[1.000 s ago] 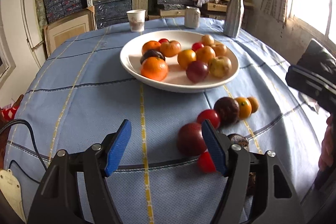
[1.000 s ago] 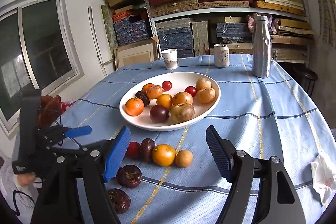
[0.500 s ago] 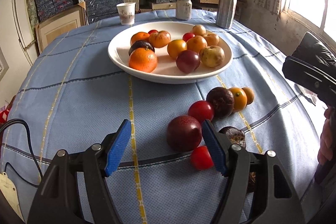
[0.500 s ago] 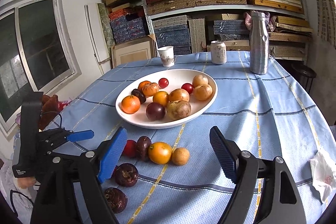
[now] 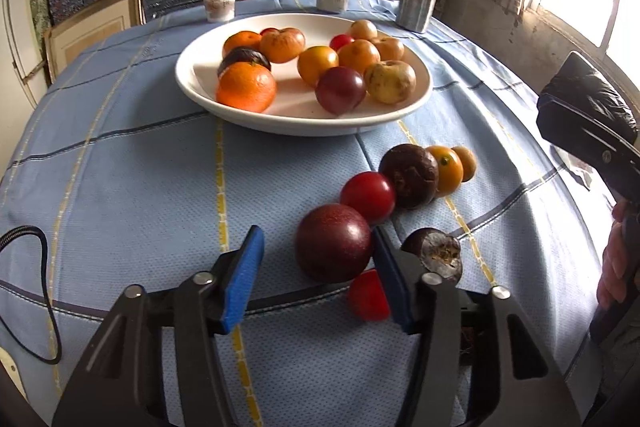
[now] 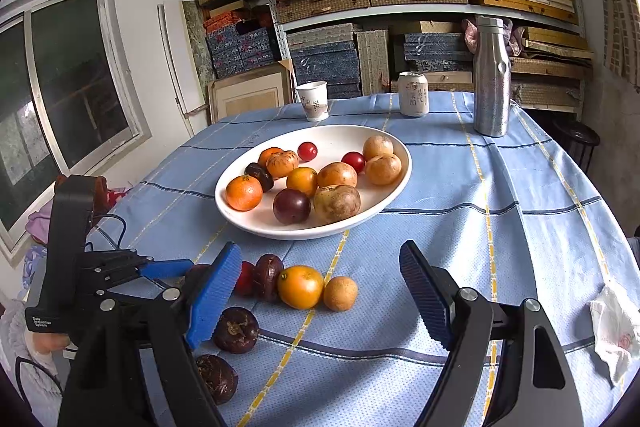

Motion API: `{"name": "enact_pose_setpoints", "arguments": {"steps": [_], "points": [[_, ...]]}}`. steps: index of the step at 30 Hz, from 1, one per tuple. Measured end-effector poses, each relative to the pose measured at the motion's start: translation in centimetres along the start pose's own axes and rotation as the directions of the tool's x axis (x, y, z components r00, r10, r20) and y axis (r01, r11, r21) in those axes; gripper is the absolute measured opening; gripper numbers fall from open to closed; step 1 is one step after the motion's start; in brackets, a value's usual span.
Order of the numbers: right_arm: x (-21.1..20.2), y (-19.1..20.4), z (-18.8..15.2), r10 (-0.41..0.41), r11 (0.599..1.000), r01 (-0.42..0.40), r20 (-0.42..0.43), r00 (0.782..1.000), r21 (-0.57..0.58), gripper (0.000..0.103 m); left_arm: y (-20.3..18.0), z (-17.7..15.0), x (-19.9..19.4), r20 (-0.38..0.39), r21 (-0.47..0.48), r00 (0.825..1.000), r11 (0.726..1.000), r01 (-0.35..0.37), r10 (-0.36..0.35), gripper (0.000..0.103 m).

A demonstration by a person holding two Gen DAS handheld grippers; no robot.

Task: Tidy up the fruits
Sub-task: 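Grasp a dark red plum with the left tool, then grasp a small tan potato with the right tool while the left holds the plum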

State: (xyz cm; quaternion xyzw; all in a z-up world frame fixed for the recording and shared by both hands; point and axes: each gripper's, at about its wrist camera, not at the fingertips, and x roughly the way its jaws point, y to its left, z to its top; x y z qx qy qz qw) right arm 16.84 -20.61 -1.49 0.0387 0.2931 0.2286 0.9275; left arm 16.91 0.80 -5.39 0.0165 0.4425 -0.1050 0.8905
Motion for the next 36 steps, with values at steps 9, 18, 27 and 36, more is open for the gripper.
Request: {"name": "enact_pose_setpoints", "arguments": {"steps": [9, 18, 27, 36], "points": [[0.5, -0.2, -0.1, -0.003, 1.000, 0.003, -0.018, 1.000, 0.002, 0.082, 0.1, 0.3, 0.6, -0.010, -0.012, 0.999, 0.999, 0.042, -0.042, 0.038], [2.6, -1.8, -0.7, -0.068, 0.998, 0.069, -0.121, 0.990, 0.005, 0.055, 2.0, 0.3, -0.6, 0.041, -0.079, 0.996, 0.994, -0.074, 0.077, 0.037], [5.5, -1.8, -1.8, -0.050, 0.999, 0.049, -0.243, 0.969, -0.007, 0.049, 1.9, 0.3, -1.0, 0.048, -0.067, 0.996, 0.995, -0.072, 0.075, 0.037], [7.5, -2.8, -1.7, 0.096, 0.992, -0.068, -0.294, 0.951, 0.104, 0.030, 1.9, 0.2, -0.8, 0.036, -0.064, 0.997, 0.996, -0.066, 0.069, 0.038]]}}
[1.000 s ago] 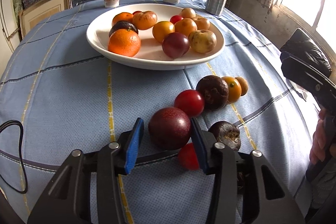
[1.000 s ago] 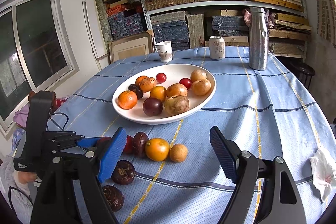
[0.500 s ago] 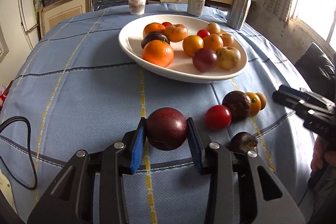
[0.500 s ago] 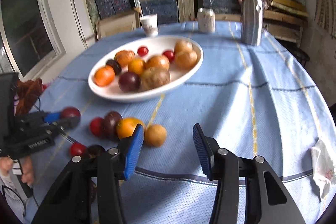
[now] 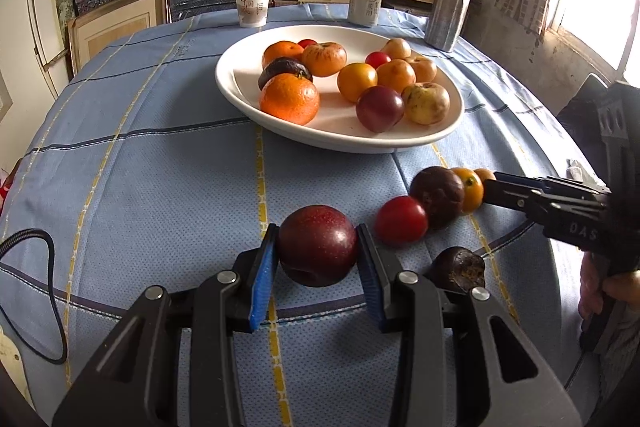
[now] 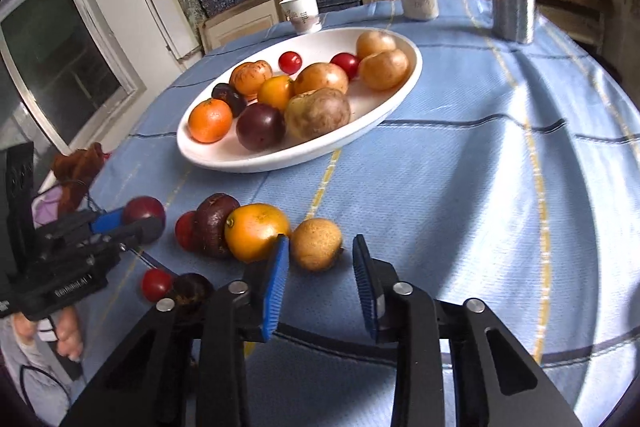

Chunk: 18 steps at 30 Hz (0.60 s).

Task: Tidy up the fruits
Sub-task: 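Grasp a small tan potato with the right tool while the left holds the plum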

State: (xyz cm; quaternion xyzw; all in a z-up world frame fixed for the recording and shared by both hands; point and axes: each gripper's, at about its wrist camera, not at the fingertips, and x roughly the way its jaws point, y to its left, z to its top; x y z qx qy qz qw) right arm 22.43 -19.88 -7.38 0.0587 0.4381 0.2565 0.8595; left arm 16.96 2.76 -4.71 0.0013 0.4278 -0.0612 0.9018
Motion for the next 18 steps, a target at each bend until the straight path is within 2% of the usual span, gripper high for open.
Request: {"name": "enact_pose_setpoints", "arguments": {"steps": [9, 14, 18], "points": [[-0.1, 0.5, 0.1, -0.006, 1.000, 0.006, 0.014, 1.000, -0.014, 0.029, 0.1, -0.1, -0.1, 0.004, -0.004, 1.000, 1.000, 0.002, -0.002, 0.037], [-2.5, 0.1, 0.1, -0.031, 0.999, 0.032, 0.103, 0.994, -0.003, 0.029, 0.1, 0.4, -1.6, 0.060, -0.014, 0.998, 1.000, 0.010, -0.009, 0.037], [-5.4, 0.5, 1.5, -0.012, 1.000, 0.011, 0.192, 0.981, 0.005, 0.029, -0.2, 2.6, -3.3, 0.107, -0.014, 0.994, 1.000, 0.002, -0.001, 0.037]]}}
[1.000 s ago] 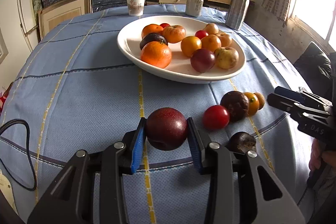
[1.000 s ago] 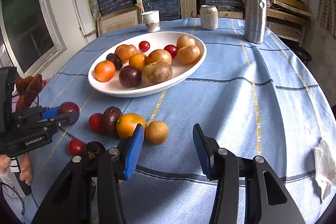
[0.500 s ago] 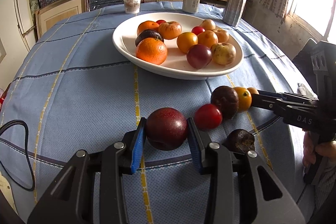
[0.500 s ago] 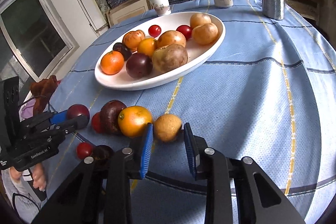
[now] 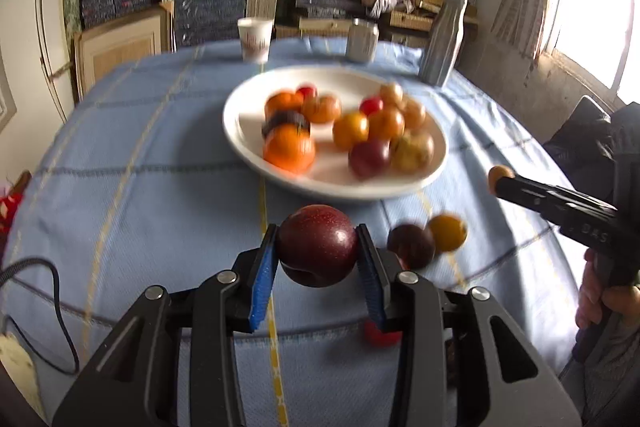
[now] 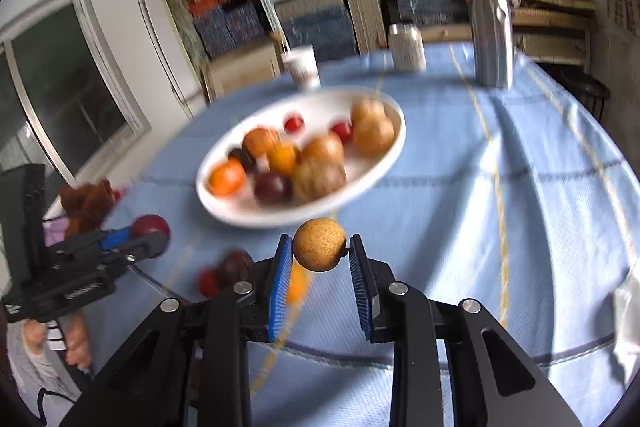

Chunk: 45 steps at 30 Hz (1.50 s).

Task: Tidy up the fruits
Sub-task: 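Grasp a small tan potato with the right tool while the left holds the plum, then carry the plum and potato into the white bowl and open both tools, then withdraw both tools from the bowl toward the remaining fruits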

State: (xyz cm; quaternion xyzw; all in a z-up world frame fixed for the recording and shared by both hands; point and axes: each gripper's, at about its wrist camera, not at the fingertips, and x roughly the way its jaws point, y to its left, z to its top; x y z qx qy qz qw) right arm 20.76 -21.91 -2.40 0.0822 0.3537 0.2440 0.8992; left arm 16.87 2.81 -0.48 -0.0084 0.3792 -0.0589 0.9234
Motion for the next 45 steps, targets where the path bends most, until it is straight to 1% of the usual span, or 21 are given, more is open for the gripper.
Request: {"name": "enact_pose_setpoints", "arguments": {"steps": [4, 6, 8, 9, 12, 16, 20, 21, 22, 24, 26, 28, 29, 30, 31, 33, 34, 38, 40, 43, 45], "points": [[-1.9, 1.3, 4.3, 0.001, 0.999, 0.001, 0.052, 0.999, -0.048, 0.029, -0.8, 3.9, -0.3, 0.040, 0.019, 0.999, 1.000, -0.021, 0.021, 0.037], [-1.9, 1.8, 6.7, -0.017, 0.997, 0.022, 0.078, 0.997, -0.069, 0.029, -1.5, 5.4, 0.2, 0.057, 0.028, 0.998, 0.999, -0.028, 0.026, 0.037], [-1.3, 2.1, 8.6, -0.028, 0.997, 0.035, 0.094, 0.995, -0.074, 0.029, -2.5, 6.5, 1.3, 0.061, 0.033, 0.998, 0.999, -0.013, 0.011, 0.037], [-0.5, 2.1, 9.6, -0.025, 0.997, 0.032, 0.097, 0.995, -0.069, 0.029, -2.8, 6.8, 1.9, 0.058, 0.033, 0.998, 0.999, -0.008, 0.006, 0.037], [2.7, 2.0, 10.9, -0.037, 0.997, 0.042, 0.089, 0.995, -0.060, 0.029, -3.7, 7.1, 4.6, 0.036, 0.031, 0.999, 0.999, -0.006, 0.005, 0.037], [7.5, 1.4, 11.2, -0.046, 0.998, 0.048, 0.039, 0.998, -0.039, 0.029, -3.4, 6.9, 8.0, -0.010, 0.004, 1.000, 1.000, 0.001, -0.001, 0.037], [11.6, 0.6, 10.7, -0.057, 0.998, 0.057, -0.015, 0.998, -0.019, 0.029, -2.5, 6.6, 9.6, -0.039, -0.023, 0.999, 1.000, 0.011, -0.012, 0.038], [12.1, 0.6, 10.4, -0.057, 0.998, 0.056, -0.025, 0.998, -0.016, 0.031, -2.4, 6.6, 9.8, -0.037, -0.022, 0.999, 1.000, 0.009, -0.010, 0.038], [12.6, 0.4, 10.2, -0.055, 0.998, 0.055, -0.034, 0.998, -0.009, 0.038, -2.3, 6.6, 9.8, -0.033, -0.020, 0.999, 1.000, 0.005, -0.006, 0.040], [12.7, 0.2, 10.0, -0.041, 0.999, 0.041, -0.043, 0.998, 0.003, 0.041, -2.1, 6.6, 9.7, -0.027, -0.020, 0.999, 1.000, 0.017, -0.018, 0.046], [11.6, 0.6, 10.0, -0.041, 0.999, 0.041, -0.021, 0.999, -0.002, 0.042, -2.2, 6.5, 9.3, -0.018, -0.016, 1.000, 1.000, 0.016, -0.016, 0.051], [9.9, 1.2, 10.2, -0.038, 0.999, 0.038, 0.017, 0.999, -0.021, 0.043, -2.3, 6.4, 8.4, 0.009, -0.004, 1.000, 1.000, -0.011, 0.011, 0.064], [8.7, 1.5, 10.3, -0.036, 0.999, 0.037, 0.039, 0.999, -0.030, 0.044, -2.3, 6.3, 7.6, 0.031, 0.003, 0.999, 0.999, -0.032, 0.031, 0.066], [7.2, 2.1, 10.2, -0.031, 0.998, 0.034, 0.063, 0.997, -0.045, 0.049, -2.2, 6.3, 7.0, 0.040, 0.004, 0.999, 0.999, -0.037, 0.037, 0.067], [6.2, 2.3, 10.1, -0.026, 0.998, 0.030, 0.078, 0.997, -0.055, 0.056, -1.9, 6.2, 6.2, 0.049, 0.002, 0.998, 0.999, -0.036, 0.036, 0.067], [3.6, 2.8, 9.2, -0.013, 0.997, 0.021, 0.121, 0.993, -0.071, 0.063, -1.4, 5.6, 4.9, 0.045, -0.005, 0.999, 1.000, -0.017, 0.017, 0.068], [2.2, 3.0, 8.2, -0.007, 0.997, 0.017, 0.139, 0.990, -0.075, 0.063, -1.2, 5.2, 4.4, 0.042, -0.005, 0.999, 1.000, -0.010, 0.010, 0.068], [-0.5, 2.2, 4.0, 0.009, 0.999, -0.002, 0.136, 0.991, -0.053, 0.063, -1.2, 1.7, 3.2, -0.004, 0.032, 1.000, 0.999, -0.007, 0.007, 0.068], [-0.8, 1.5, 2.0, 0.007, 0.999, -0.003, 0.116, 0.993, -0.036, 0.066, -1.5, 0.0, 2.8, -0.020, 0.062, 1.000, 0.998, -0.018, 0.020, 0.068], [-0.7, 0.3, 0.2, -0.006, 1.000, 0.006, 0.078, 0.997, 0.003, 0.069, -1.8, -1.8, 2.2, -0.027, 0.087, 0.999, 0.996, -0.032, 0.034, 0.068], [-0.7, 0.1, -0.1, -0.008, 1.000, 0.007, 0.068, 0.998, 0.015, 0.069, -2.2, -2.3, 2.0, -0.030, 0.101, 0.999, 0.995, -0.014, 0.017, 0.068]]}}
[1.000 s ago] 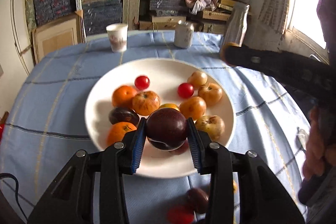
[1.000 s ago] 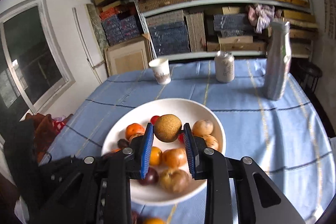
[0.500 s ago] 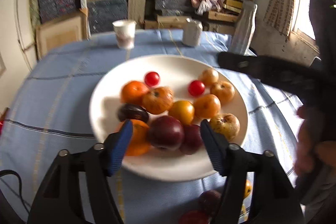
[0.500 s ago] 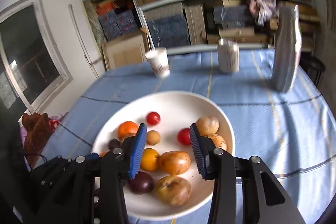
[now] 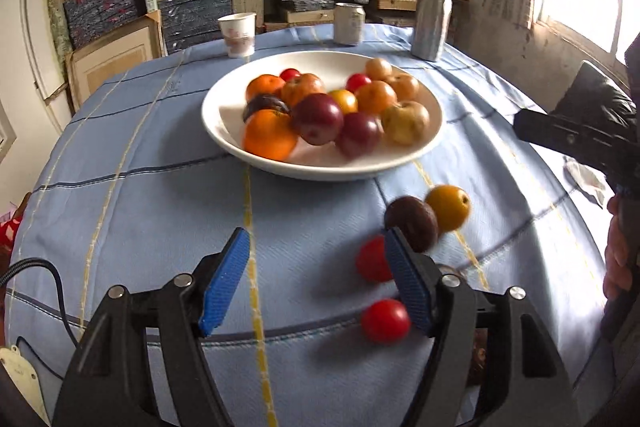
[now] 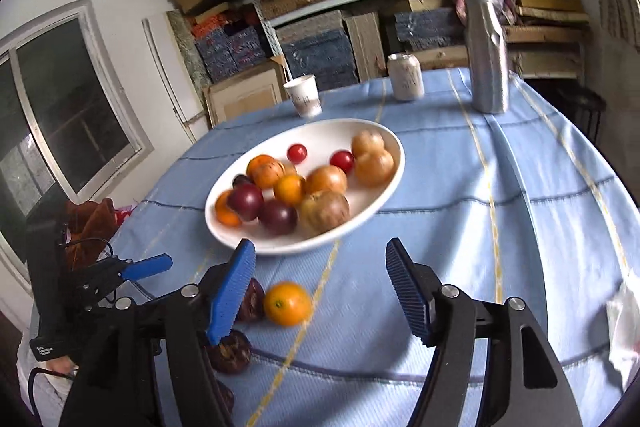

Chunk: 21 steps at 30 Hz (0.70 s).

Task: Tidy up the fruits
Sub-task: 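Withdraw both tools from the bowl toward the remaining fruits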

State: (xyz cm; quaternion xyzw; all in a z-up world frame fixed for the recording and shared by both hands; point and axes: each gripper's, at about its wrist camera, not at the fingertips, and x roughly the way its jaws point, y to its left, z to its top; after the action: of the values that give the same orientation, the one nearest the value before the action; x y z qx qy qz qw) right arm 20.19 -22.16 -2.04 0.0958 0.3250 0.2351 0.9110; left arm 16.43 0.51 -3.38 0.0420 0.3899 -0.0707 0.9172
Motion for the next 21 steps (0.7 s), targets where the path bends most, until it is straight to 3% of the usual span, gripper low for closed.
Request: {"name": "enact_pose_setpoints", "arguments": {"steps": [11, 16, 21], "points": [[-0.3, 0.1, -0.1, 0.000, 1.000, 0.001, 0.009, 1.000, -0.012, 0.072, -1.2, -0.3, 1.8, -0.082, 0.056, 0.994, 0.996, 0.073, -0.068, 0.068], [-0.3, 0.3, -0.2, -0.002, 1.000, 0.002, 0.007, 1.000, -0.022, 0.072, -0.7, 0.1, 2.9, -0.100, 0.033, 0.994, 0.998, 0.048, -0.044, 0.070], [-0.3, 0.3, -0.2, -0.003, 1.000, 0.003, 0.009, 1.000, -0.026, 0.072, 1.7, 0.4, 1.6, -0.041, -0.028, 0.998, 0.999, -0.045, 0.043, 0.070]]}}
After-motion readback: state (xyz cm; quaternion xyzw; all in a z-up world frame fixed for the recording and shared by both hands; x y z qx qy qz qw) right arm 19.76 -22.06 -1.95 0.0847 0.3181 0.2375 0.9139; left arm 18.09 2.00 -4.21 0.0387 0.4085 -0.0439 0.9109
